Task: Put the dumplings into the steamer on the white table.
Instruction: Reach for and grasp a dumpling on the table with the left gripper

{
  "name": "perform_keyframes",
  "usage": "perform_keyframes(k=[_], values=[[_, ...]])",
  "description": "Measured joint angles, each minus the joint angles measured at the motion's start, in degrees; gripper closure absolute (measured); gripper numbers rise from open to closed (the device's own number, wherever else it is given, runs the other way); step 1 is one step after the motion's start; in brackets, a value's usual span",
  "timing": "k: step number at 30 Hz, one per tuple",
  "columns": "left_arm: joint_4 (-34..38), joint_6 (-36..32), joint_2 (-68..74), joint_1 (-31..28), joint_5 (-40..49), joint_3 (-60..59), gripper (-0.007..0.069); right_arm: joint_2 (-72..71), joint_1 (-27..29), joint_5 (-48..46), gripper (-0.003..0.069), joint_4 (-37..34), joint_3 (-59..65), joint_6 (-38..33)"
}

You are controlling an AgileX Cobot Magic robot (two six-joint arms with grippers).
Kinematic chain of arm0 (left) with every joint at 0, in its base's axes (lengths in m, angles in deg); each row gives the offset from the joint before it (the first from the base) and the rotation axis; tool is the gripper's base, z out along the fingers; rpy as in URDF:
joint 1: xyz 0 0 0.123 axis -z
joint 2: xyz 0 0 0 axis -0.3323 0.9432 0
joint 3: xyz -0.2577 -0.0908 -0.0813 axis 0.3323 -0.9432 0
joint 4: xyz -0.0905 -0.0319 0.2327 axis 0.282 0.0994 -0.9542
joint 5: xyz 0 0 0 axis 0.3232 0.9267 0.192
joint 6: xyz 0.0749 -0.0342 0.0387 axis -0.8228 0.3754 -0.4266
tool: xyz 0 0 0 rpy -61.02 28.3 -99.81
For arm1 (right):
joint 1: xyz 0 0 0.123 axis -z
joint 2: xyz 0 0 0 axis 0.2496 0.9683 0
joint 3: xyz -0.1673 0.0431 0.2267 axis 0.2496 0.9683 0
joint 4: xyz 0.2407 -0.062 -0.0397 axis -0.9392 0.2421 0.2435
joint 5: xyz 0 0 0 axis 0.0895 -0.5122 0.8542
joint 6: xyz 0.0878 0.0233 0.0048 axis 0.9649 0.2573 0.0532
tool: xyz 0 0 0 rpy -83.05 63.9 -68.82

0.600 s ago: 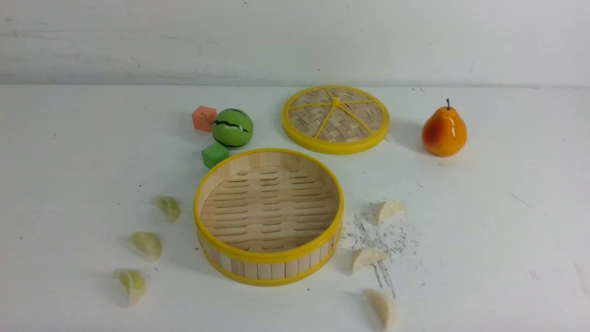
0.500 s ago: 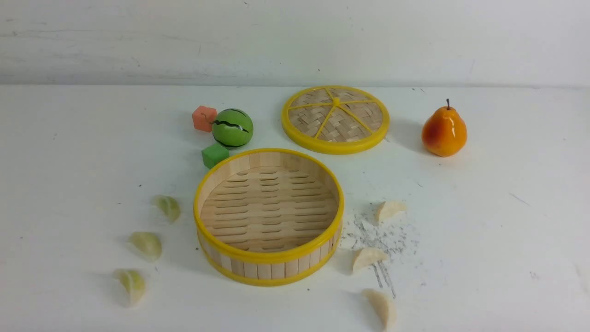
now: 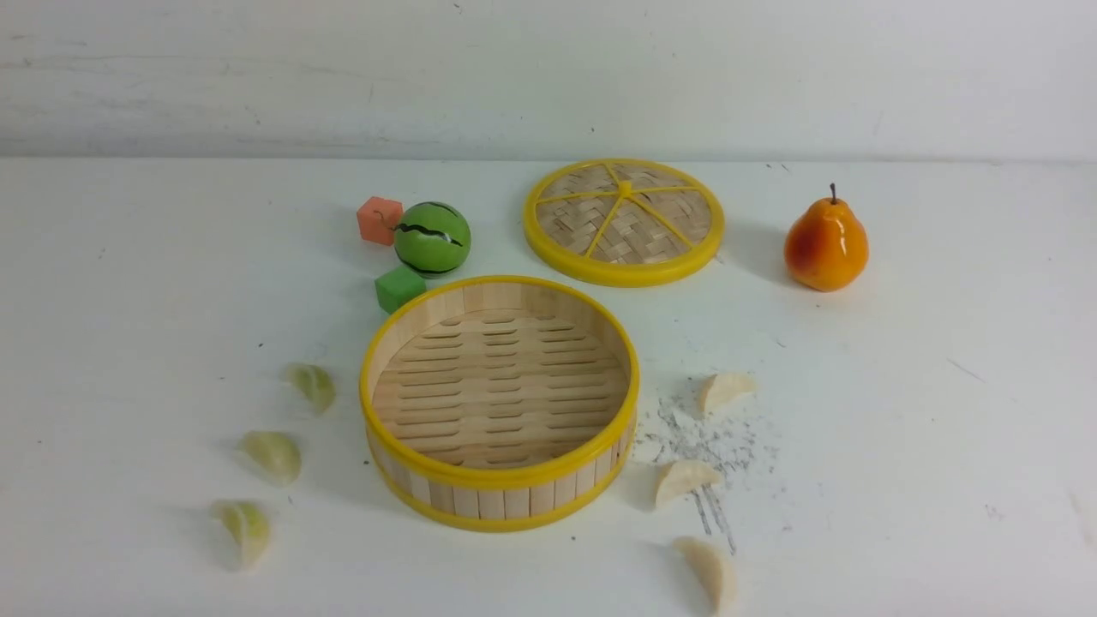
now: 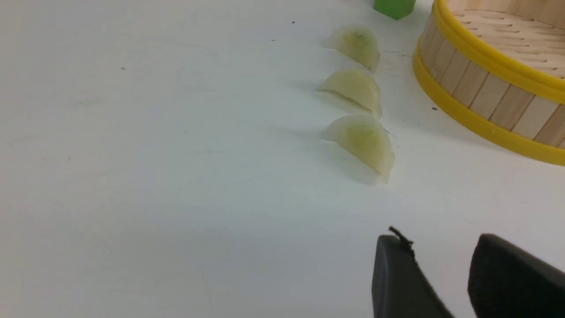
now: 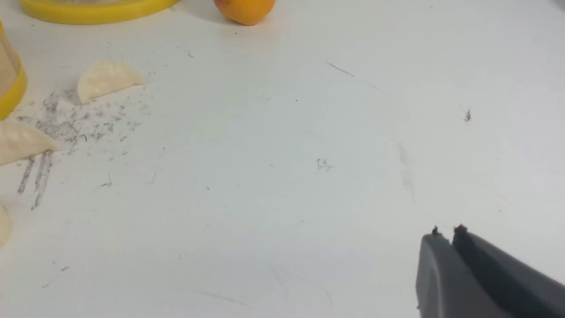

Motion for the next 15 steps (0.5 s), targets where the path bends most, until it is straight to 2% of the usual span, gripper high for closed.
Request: perform_keyframes(k=[15], values=[[-0.2,-0.1,0.0,0.0,0.0,0.0,0.0387,0.0,0.0,0.0,0.0597,0.0,0.0,0.0]])
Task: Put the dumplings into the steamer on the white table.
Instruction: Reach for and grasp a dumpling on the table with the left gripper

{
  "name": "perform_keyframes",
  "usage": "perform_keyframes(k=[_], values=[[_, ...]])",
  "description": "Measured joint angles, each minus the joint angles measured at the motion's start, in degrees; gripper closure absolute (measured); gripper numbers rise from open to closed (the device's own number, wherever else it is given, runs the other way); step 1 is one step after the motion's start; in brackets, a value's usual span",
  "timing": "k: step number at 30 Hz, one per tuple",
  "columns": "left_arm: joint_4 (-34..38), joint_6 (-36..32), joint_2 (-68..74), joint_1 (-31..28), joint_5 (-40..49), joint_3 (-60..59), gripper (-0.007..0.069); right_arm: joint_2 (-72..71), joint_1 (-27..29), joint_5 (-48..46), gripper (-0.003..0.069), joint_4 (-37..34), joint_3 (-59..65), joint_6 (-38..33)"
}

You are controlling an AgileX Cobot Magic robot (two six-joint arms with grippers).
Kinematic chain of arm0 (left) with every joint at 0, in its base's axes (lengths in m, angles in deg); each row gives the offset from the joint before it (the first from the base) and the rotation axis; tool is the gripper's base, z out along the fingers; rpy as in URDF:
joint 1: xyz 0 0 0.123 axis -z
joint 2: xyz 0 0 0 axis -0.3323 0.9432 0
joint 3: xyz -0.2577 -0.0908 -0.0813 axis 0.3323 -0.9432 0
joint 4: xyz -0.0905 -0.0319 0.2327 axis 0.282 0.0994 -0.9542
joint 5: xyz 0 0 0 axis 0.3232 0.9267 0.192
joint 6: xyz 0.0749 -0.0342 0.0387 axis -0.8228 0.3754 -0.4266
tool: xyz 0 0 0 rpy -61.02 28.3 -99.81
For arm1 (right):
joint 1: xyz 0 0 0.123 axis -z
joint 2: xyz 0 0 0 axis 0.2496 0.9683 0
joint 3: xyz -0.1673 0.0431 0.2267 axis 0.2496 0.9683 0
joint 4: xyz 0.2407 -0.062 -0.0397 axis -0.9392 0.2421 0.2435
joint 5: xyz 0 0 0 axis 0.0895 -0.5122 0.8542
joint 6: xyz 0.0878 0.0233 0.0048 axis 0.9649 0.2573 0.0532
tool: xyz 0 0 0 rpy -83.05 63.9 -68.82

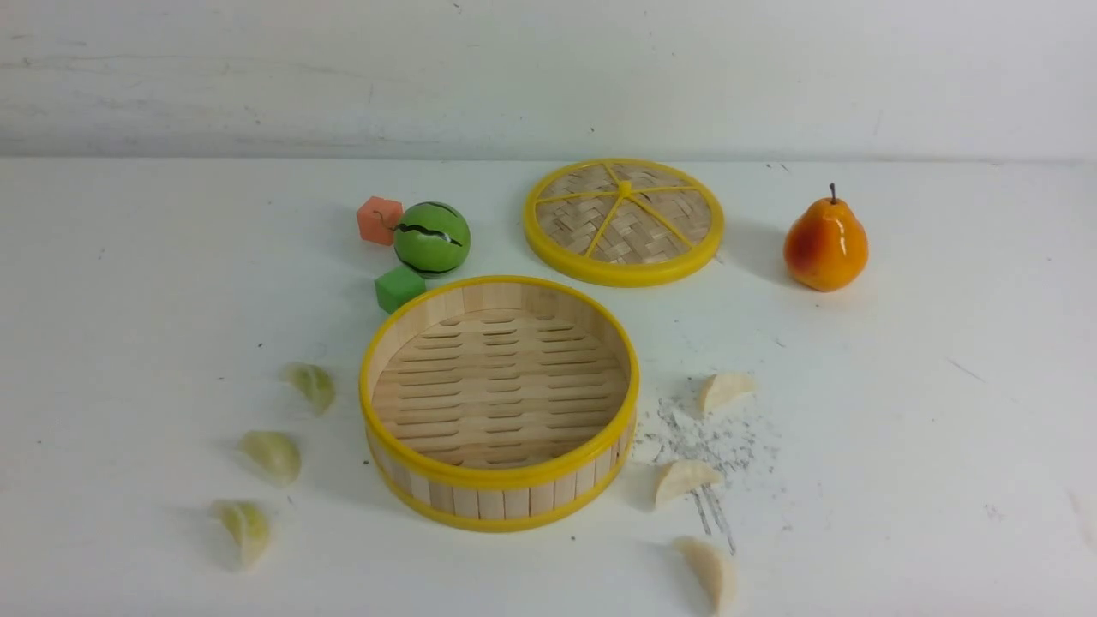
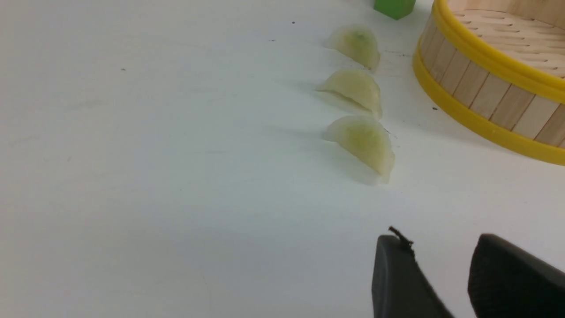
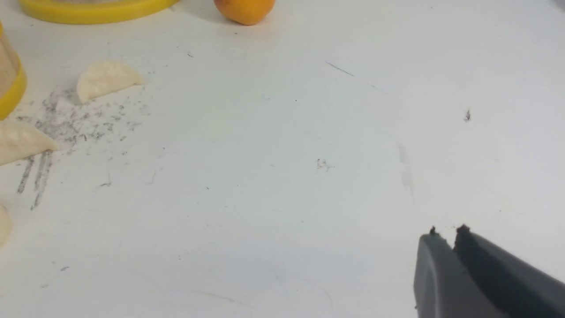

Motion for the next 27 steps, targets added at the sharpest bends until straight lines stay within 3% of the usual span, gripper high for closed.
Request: perform_keyframes(k=[5,14,22,24,27], values=[[0.0,0.0,0.0,0.0,-1.0,0.0,0.0387,0.0,0.0,0.0,0.0592,0.5,0.0,0.0],[0.0,0.0,0.0,0.0,-17.4,0.0,0.0387,0.0,0.0,4.6,0.0578,1.7,0.5,0.0],[-0.2,0.2,0.0,0.0,-37.4,0.0,0.0387,0.0,0.0,35.7,0.0565,2.0,0.5,2.3],[-0.2,1.9,0.0,0.0,-41.5,0.0,0.0387,0.0,0.0,43.9,0.0564,2.1,0.5,7.0],[0.1,9.8,0.0,0.0,-48.0,0.0,0.0387,0.0,0.0,58.4,0.0562,2.2,0.5,18.0]])
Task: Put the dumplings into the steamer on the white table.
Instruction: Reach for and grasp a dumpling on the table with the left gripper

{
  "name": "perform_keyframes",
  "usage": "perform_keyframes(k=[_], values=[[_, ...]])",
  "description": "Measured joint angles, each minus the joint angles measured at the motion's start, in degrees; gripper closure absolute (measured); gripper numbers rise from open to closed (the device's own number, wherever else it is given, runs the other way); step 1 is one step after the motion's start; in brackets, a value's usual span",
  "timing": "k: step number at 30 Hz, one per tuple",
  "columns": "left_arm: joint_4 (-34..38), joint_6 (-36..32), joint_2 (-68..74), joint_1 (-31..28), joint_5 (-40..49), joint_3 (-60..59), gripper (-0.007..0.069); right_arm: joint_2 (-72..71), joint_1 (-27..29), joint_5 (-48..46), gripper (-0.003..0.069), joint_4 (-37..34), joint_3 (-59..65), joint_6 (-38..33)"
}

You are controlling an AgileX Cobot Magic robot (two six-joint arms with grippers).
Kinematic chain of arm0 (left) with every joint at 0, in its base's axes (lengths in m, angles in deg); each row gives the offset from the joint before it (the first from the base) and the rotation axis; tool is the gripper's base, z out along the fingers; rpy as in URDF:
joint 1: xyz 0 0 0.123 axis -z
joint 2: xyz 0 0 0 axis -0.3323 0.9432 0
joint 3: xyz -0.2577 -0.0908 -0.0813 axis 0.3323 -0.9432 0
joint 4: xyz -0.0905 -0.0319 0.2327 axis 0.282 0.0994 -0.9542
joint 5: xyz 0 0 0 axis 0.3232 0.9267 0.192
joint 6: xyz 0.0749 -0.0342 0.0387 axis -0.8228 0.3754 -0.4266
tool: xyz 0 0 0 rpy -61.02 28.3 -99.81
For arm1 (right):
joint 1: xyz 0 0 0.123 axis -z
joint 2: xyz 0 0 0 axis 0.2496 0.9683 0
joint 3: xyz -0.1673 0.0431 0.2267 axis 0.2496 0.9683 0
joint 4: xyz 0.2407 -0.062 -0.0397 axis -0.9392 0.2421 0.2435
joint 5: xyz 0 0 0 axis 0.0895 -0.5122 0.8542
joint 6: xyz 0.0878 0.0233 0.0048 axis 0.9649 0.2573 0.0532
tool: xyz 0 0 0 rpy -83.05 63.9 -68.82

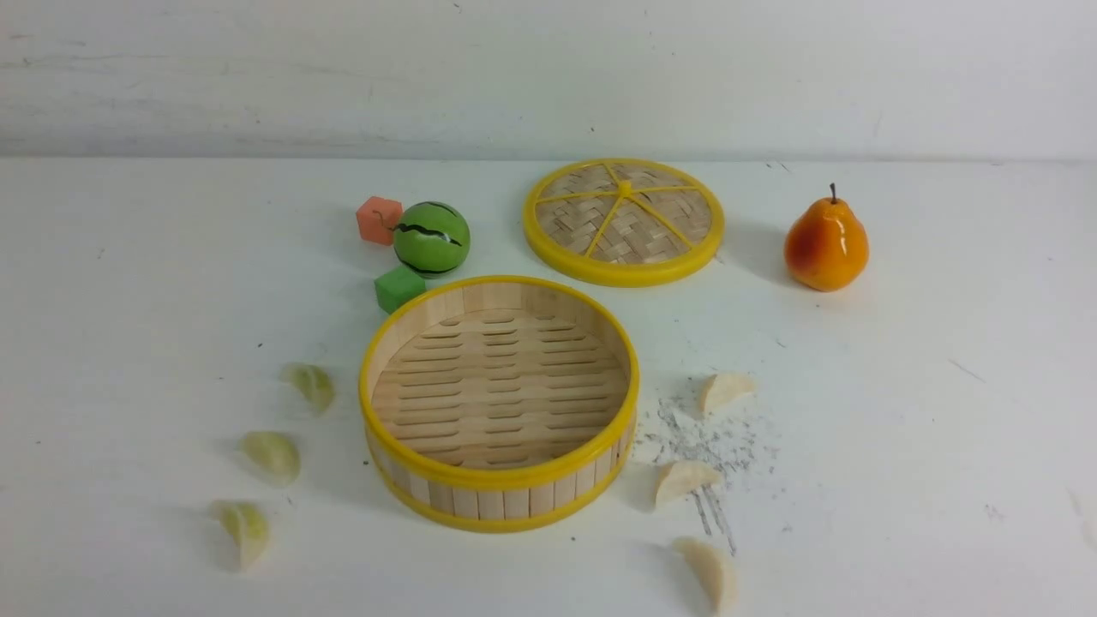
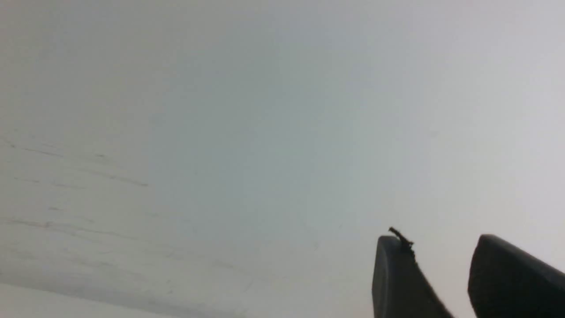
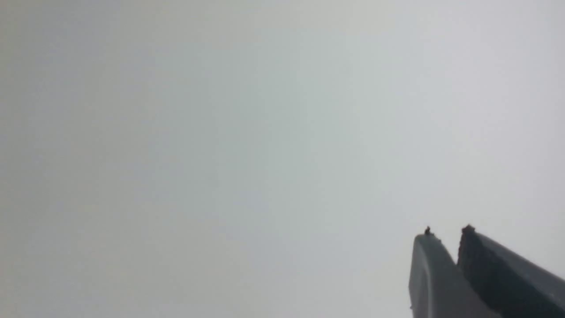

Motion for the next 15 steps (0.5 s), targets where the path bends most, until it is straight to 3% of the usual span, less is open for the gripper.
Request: perform_keyframes(k=[3,6,10,14,15], values=[[0.4,11.2,0.0,0.0,-2.1,0.0,0.0387,0.0,0.0,6.2,0.0559,0.5,0.0,5.3],[-0.7,18.6,0.0,0.0,-2.4,0.0,0.0387,0.2,0.0,5.0,0.0554,1.7,-0.6,6.9],[-4.1,21.5,0.0,0.0,0.2,3.4,0.0406,3.0,0.0,-1.9,0.0561,2.8,-4.7,7.3],[-7.0,21.6,6.1,0.0,10.1,15.2,0.0503,11.5,0.0,-10.8,0.0624,6.1,-13.8,7.4],[-7.7,21.6,10.4,0.0,15.4,20.9,0.0563,15.8,0.0,-12.8,0.0657,8.6,-17.7,7.4]])
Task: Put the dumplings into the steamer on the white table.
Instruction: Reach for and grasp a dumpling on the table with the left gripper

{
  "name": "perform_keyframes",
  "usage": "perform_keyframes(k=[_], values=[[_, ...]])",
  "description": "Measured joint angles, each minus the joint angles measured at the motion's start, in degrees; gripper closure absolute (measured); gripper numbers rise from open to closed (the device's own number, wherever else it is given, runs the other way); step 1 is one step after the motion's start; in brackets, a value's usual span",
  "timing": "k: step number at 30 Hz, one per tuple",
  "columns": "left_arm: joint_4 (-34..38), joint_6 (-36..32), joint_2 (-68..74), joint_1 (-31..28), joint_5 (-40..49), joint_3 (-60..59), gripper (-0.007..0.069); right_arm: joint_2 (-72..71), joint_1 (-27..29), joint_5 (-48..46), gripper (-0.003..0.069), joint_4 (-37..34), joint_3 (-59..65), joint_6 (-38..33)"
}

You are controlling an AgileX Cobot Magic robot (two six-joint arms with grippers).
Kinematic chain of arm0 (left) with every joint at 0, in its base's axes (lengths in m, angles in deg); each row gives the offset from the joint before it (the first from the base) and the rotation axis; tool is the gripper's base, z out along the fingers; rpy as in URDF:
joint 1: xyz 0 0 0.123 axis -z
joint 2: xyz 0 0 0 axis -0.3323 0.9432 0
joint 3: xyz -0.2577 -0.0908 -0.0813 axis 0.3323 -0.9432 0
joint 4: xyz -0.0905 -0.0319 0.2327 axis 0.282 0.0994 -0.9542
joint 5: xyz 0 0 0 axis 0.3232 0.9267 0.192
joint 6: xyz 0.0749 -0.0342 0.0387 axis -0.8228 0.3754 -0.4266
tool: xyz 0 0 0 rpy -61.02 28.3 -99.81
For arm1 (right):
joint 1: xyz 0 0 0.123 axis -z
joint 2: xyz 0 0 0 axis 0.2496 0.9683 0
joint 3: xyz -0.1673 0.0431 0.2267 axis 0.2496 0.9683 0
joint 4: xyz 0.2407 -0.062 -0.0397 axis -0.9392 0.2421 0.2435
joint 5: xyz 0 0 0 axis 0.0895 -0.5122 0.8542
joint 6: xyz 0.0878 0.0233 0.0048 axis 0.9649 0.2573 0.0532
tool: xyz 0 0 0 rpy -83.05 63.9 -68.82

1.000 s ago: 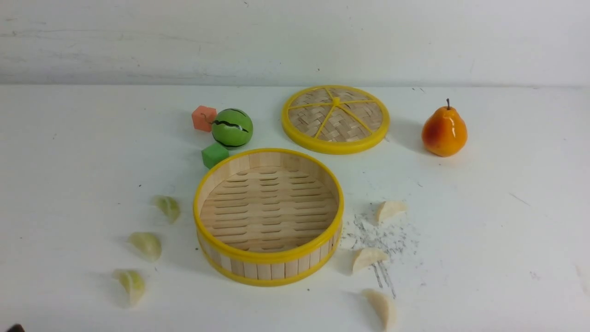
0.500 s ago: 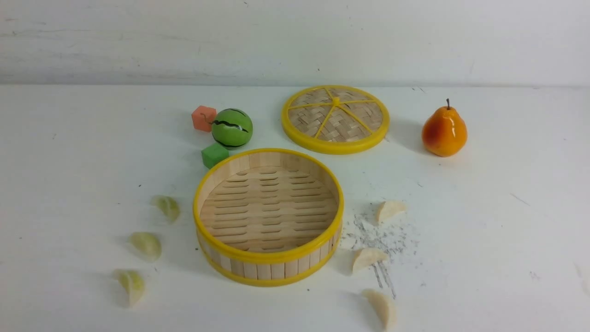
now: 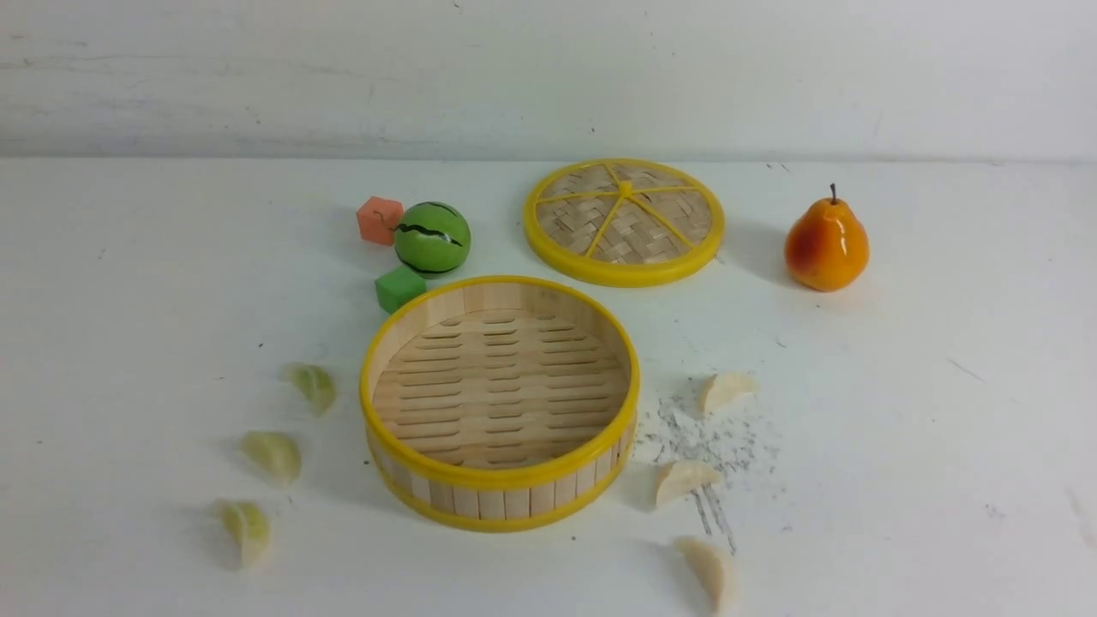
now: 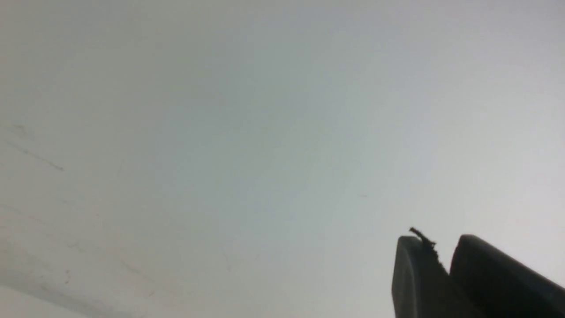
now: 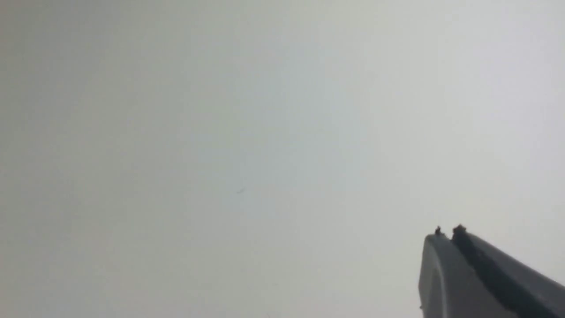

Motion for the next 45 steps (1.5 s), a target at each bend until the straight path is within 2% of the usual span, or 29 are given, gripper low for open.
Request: perform_keyframes(k=[2,7,10,12,16,18,20,21,23,24,25,26,27,30,34,38,41,45], values=[[-1.1,-0.7,7.0,0.0,5.7,6.3,0.0632,5.6,0.0,-1.7,0.0669,3.9,-4.4,0.0],[-2.3,-1.3,24.2,0.0,12.4,15.1,0.0638,17.8,0.0,-13.1,0.0667,16.2,-11.3,0.0],[-0.9,0.2,31.7,0.0,15.8,17.2,0.0638,22.3,0.0,-23.4,0.0667,19.2,-13.4,1.6],[0.5,0.7,35.9,0.0,20.0,18.6,0.0638,24.3,0.0,-32.7,0.0666,18.6,-15.2,4.6],[5.3,-2.0,43.3,0.0,32.3,22.3,0.0638,27.2,0.0,-49.9,0.0662,13.2,-18.3,7.1],[9.6,-9.4,47.9,0.0,39.4,25.3,0.0638,29.5,-0.9,-56.8,0.0662,8.3,-19.0,2.8],[15.0,-16.7,51.5,0.0,44.6,27.4,0.0638,31.7,-3.0,-58.8,0.0662,2.5,-19.3,-4.6],[15.6,-17.5,52.3,0.0,45.8,27.6,0.0638,32.3,-3.3,-59.0,0.0662,1.8,-19.4,-5.5],[23.6,-28.2,57.6,0.0,52.3,29.9,0.0638,37.0,-7.6,-61.3,0.0664,-10.1,-20.8,-19.2],[24.7,-30.1,58.8,0.0,53.0,30.3,0.0638,38.3,-8.5,-62.0,0.0664,-12.8,-21.2,-22.3],[28.3,-33.4,61.4,0.0,54.9,30.9,0.0638,41.5,-10.2,-63.6,0.0664,-18.0,-22.3,-28.3],[28.8,-33.8,61.4,0.0,55.2,31.0,0.0638,41.5,-10.4,-63.9,0.0664,-18.9,-22.5,-29.3],[32.1,-36.6,63.8,0.0,56.3,31.5,0.0638,45.3,-12.1,-65.9,0.0664,-24.7,-23.8,-35.8],[37.6,-40.1,68.5,0.1,58.1,31.9,0.0638,52.2,-15.0,-68.9,0.0664,-36.3,-27.0,-48.5],[38.9,-41.5,72.1,3.3,61.4,32.1,0.0638,58.5,-16.2,-72.3,0.0663,-46.0,-29.9,-57.8],[35.8,-40.9,74.1,10.2,62.7,32.4,0.0638,62.5,-16.5,-76.3,0.0663,-50.0,-30.9,-62.7],[30.5,-36.0,74.9,14.4,62.2,33.0,0.0638,63.2,-16.6,-77.1,0.0663,-50.4,-30.9,-63.7],[21.7,-27.7,75.1,17.2,59.9,33.1,0.0638,63.2,-16.6,-77.1,0.0663,-50.4,-30.9,-63.9]])
